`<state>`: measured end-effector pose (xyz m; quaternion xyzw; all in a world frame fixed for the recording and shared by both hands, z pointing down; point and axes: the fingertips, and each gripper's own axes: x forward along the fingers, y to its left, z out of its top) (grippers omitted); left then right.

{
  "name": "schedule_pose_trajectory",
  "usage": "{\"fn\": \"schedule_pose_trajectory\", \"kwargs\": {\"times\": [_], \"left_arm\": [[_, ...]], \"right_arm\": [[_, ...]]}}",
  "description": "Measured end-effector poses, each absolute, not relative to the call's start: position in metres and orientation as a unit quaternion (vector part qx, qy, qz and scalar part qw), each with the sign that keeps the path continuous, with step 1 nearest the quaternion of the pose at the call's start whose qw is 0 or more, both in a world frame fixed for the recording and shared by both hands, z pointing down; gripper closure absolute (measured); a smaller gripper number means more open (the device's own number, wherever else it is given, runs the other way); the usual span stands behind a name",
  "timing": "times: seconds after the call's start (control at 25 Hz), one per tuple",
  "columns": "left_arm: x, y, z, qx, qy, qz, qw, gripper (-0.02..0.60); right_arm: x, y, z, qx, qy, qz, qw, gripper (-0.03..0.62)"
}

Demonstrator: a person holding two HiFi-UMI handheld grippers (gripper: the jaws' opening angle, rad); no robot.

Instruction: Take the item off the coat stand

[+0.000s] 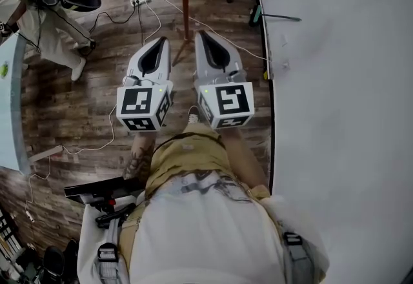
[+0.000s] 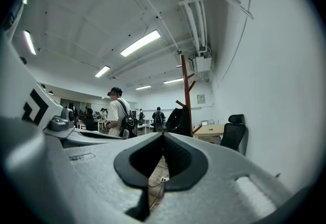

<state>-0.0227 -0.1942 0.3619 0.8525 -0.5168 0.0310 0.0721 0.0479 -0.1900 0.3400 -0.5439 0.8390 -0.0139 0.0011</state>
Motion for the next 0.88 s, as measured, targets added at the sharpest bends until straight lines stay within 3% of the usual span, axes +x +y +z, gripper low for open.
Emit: {"fn": "schedule_pose_trajectory", "kwargs": {"times": [0.88], "left_arm": [[-0.017, -0.288, 0.371, 0.837, -0.537, 0.050, 0.090, 0.580]], "right_arm": [[0.059, -0.283, 0.363, -0.525, 0.849, -0.059, -0.010, 0.595]]}}
